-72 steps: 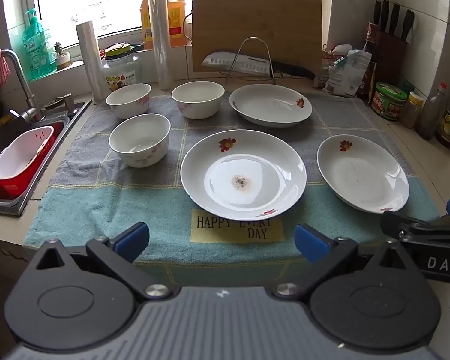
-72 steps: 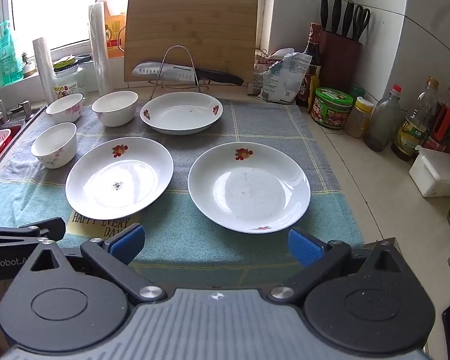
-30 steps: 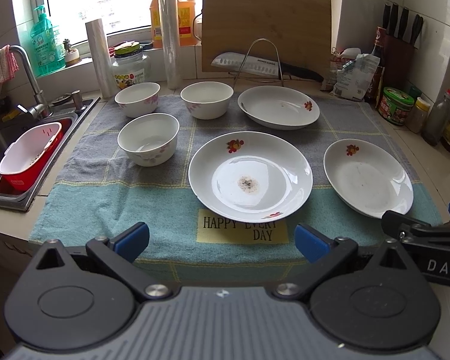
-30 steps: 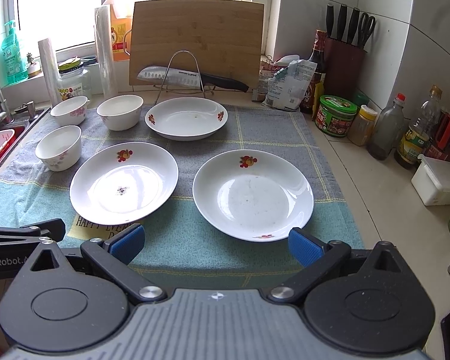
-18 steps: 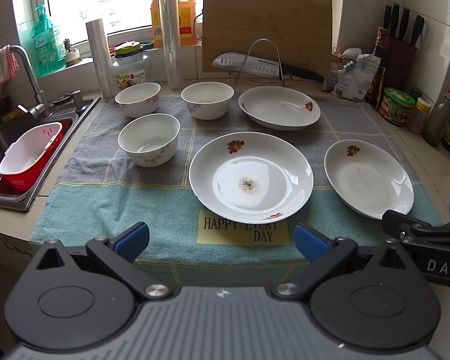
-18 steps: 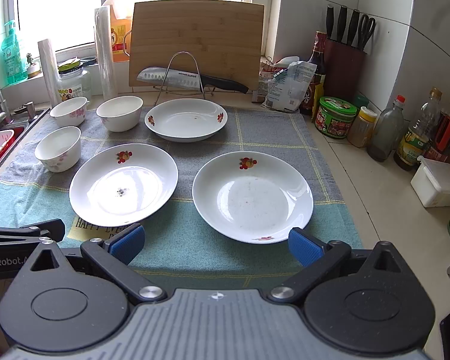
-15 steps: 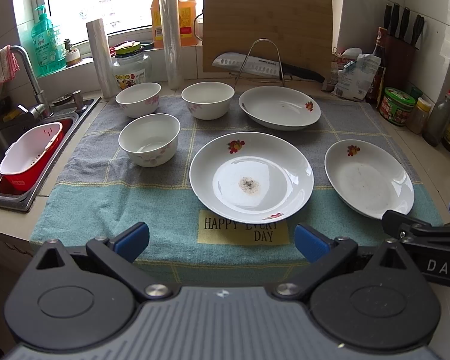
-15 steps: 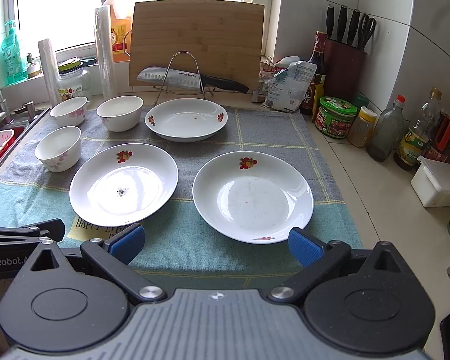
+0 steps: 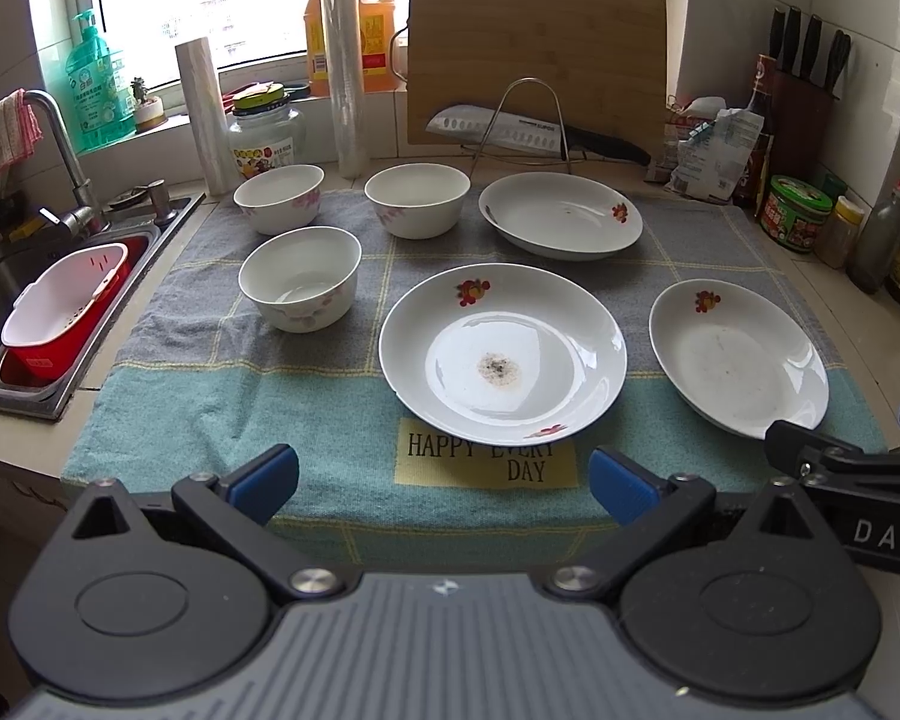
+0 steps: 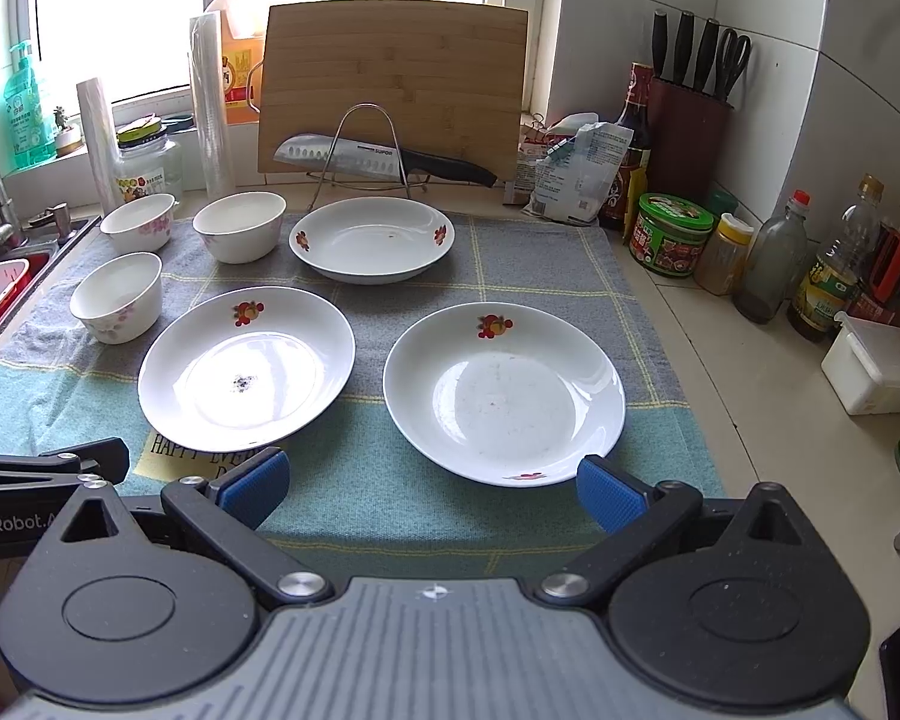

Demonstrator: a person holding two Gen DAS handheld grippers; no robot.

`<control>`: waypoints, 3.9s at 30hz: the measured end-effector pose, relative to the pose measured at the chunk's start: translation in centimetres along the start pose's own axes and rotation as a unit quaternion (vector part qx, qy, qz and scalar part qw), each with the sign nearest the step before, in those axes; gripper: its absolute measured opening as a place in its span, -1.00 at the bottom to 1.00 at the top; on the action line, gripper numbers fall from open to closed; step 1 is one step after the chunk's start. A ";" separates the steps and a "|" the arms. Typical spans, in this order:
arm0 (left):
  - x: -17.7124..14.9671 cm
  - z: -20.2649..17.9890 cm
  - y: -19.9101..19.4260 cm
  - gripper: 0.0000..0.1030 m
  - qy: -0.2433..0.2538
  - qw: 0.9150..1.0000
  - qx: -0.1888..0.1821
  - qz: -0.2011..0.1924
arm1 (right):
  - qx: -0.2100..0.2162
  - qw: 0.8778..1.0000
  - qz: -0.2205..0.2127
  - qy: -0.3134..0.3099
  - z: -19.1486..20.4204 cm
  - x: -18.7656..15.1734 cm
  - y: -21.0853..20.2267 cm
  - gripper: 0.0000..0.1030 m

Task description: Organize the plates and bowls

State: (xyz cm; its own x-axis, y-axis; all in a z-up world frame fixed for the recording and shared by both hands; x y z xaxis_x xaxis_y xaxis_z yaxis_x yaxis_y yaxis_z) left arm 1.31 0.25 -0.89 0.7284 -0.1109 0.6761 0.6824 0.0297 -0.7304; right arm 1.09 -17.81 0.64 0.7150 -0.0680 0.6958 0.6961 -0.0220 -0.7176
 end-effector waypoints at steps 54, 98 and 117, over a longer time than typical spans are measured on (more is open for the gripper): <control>1.6 -6.7 5.8 0.98 0.109 0.989 -0.097 -0.003 | 0.049 0.999 -0.006 0.010 -10.0 -5.6 11.0 1.00; 12.4 -18.7 23.3 1.00 0.364 0.872 -0.313 0.099 | -0.020 0.999 0.027 0.031 -8.6 -4.0 14.3 1.00; 12.3 -18.5 23.0 1.00 0.343 0.883 -0.311 0.076 | 0.064 0.997 -0.020 -0.038 -9.5 -4.4 14.7 1.00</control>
State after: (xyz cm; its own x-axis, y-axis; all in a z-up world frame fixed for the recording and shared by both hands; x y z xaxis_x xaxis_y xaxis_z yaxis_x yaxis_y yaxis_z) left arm 24.79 -18.78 -11.15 0.4539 -0.7347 0.5041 0.2590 -0.4326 -0.8636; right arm 7.60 -27.34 -13.29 0.6855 0.0056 0.7281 0.7237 0.1044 -0.6822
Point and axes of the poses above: each gripper's, at about its wrist camera, not at the fingertips, and y roughly the way its jaws point, z to its left, x to its top, the point moved 2 cm from there along y, roughly the way its jaws point, and after that the axes turned 6 degrees about y, right-handed, at the moved point
